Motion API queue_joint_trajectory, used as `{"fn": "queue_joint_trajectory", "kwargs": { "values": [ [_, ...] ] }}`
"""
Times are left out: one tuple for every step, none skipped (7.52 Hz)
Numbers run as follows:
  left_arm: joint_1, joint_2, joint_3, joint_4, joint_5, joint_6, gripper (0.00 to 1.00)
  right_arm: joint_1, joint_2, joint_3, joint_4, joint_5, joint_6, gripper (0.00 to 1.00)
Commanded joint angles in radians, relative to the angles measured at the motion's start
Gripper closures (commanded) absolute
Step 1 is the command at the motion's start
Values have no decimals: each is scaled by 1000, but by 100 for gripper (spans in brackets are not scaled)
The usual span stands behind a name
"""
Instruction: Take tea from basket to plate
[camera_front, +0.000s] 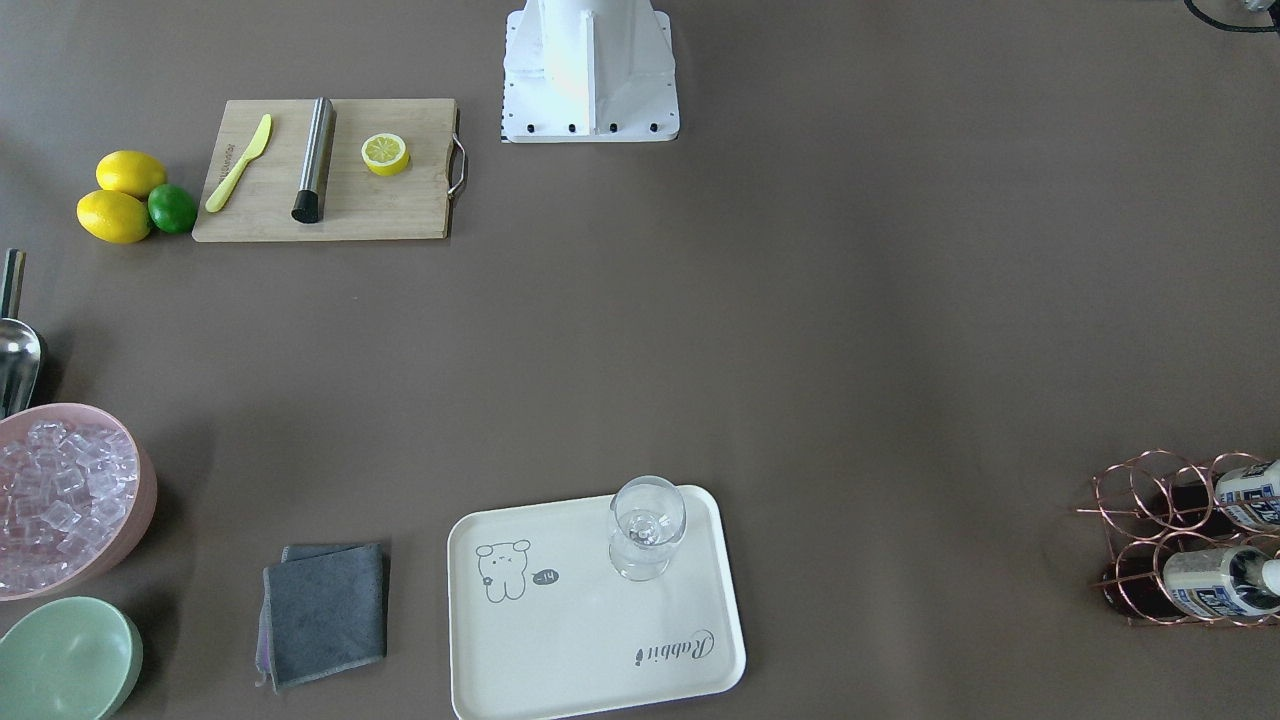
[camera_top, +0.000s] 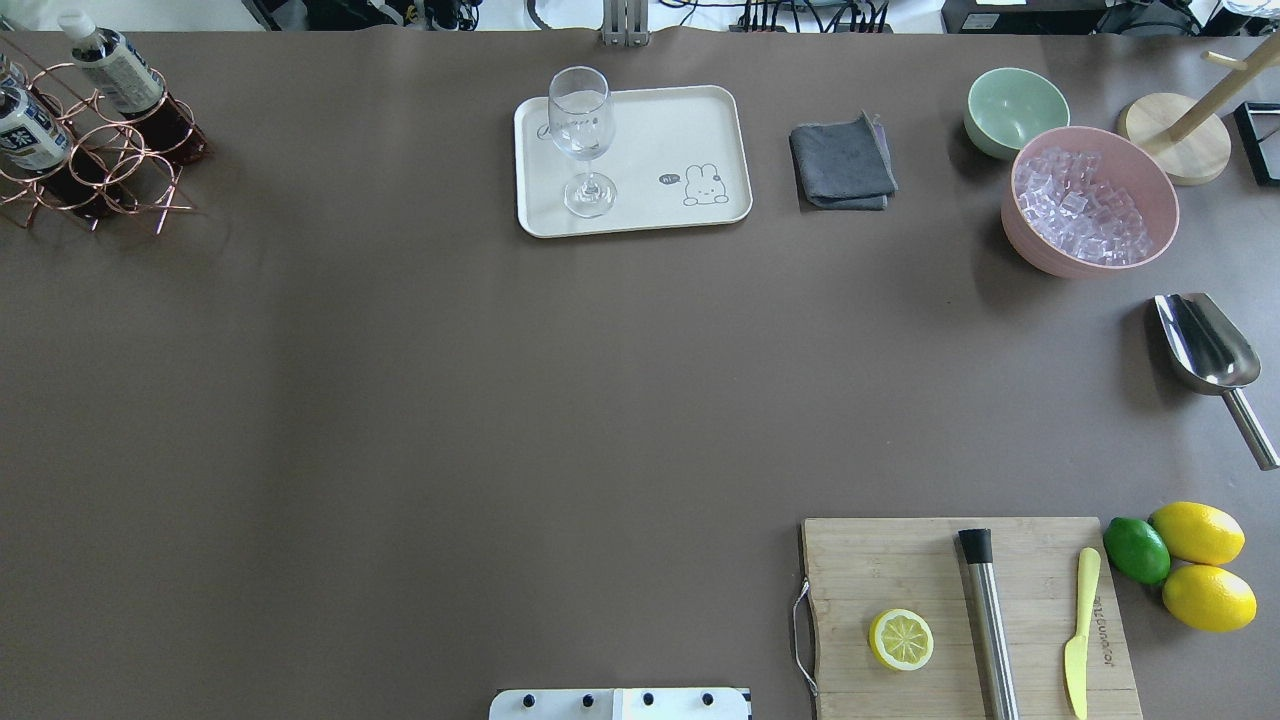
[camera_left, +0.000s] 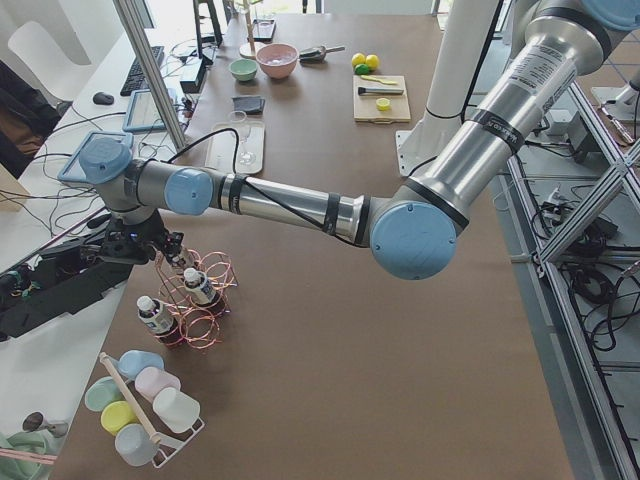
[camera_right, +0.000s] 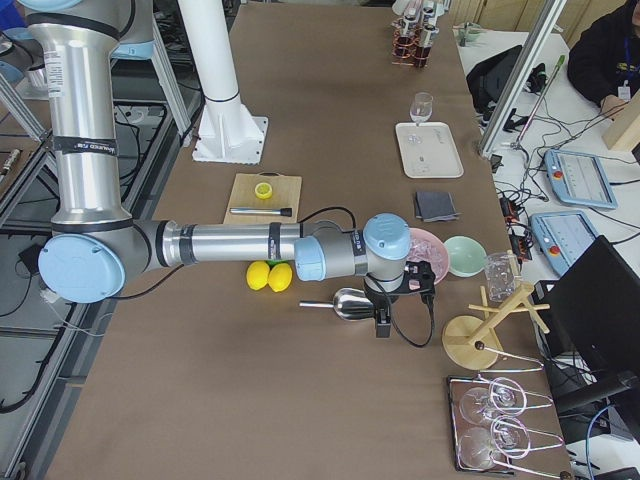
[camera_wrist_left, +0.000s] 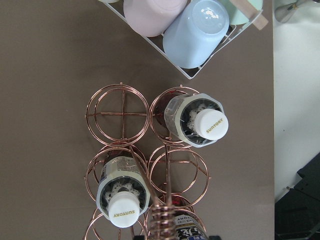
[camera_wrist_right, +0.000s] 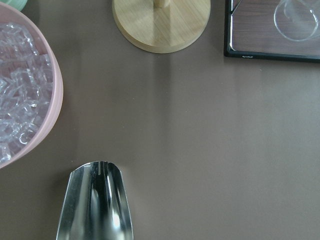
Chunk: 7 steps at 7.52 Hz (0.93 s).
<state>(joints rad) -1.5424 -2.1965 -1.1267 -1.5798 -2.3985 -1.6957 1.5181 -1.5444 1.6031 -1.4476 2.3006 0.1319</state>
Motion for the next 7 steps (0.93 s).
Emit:
{"fn": "queue_joint_trajectory", "kwargs": {
  "values": [
    [-2, -2, -10, -2, -5, -35, 82, -44, -8, 6, 39, -15, -9, 0],
    [-2, 0, -10, 0, -5, -36, 91, -77, -11, -6, 67, -17, -8, 0],
    [-5, -2, -25, 4, -7, -44, 100, -90, -19, -8, 79, -10, -9, 0],
    [-10, 1, -83, 29, -17, -57, 100, -90, -67, 47, 102, -18, -2, 0],
    [-13, 32, -167, 96, -72, -61, 100, -88, -91, 69, 105, -23, -9, 0],
    [-13, 79, -277, 130, -102, -64, 100, -88, -117, 89, 107, -20, -11, 0],
    [-10, 99, -374, 189, -103, -118, 100, -88, -118, 89, 107, -17, -11, 0]
  ]
}}
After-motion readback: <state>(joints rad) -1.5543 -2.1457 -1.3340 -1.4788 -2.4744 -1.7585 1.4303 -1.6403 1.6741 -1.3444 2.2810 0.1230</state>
